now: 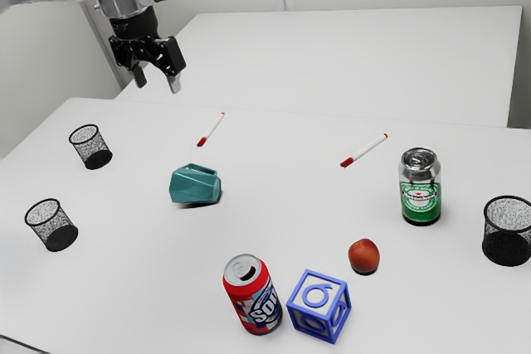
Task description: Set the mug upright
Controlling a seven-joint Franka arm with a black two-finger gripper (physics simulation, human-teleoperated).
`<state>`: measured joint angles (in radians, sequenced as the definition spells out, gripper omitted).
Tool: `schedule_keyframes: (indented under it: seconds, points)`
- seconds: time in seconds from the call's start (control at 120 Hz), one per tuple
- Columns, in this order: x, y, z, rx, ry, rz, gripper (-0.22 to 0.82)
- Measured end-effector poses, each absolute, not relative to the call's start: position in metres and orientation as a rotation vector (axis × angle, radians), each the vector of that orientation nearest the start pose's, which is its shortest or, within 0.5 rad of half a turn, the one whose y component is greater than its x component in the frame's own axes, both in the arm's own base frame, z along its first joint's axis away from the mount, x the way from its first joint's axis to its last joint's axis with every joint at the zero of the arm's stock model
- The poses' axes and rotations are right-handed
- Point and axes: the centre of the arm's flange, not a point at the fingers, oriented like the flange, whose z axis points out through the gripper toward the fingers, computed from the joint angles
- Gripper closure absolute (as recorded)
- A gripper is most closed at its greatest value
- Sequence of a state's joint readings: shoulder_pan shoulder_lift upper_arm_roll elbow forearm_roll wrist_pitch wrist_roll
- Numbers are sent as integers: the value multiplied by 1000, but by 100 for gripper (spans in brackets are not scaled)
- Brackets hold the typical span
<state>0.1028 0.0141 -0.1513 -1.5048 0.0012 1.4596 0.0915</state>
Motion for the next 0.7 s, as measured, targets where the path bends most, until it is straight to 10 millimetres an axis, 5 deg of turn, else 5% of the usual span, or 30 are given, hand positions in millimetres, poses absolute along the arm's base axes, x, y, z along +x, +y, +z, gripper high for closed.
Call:
schedule_keyframes:
  seconds: [0.342, 0.7]
  points:
    - [558, -20, 637, -3142, 204, 88, 2]
    - [575, 63, 618, -3213, 11, 132, 2]
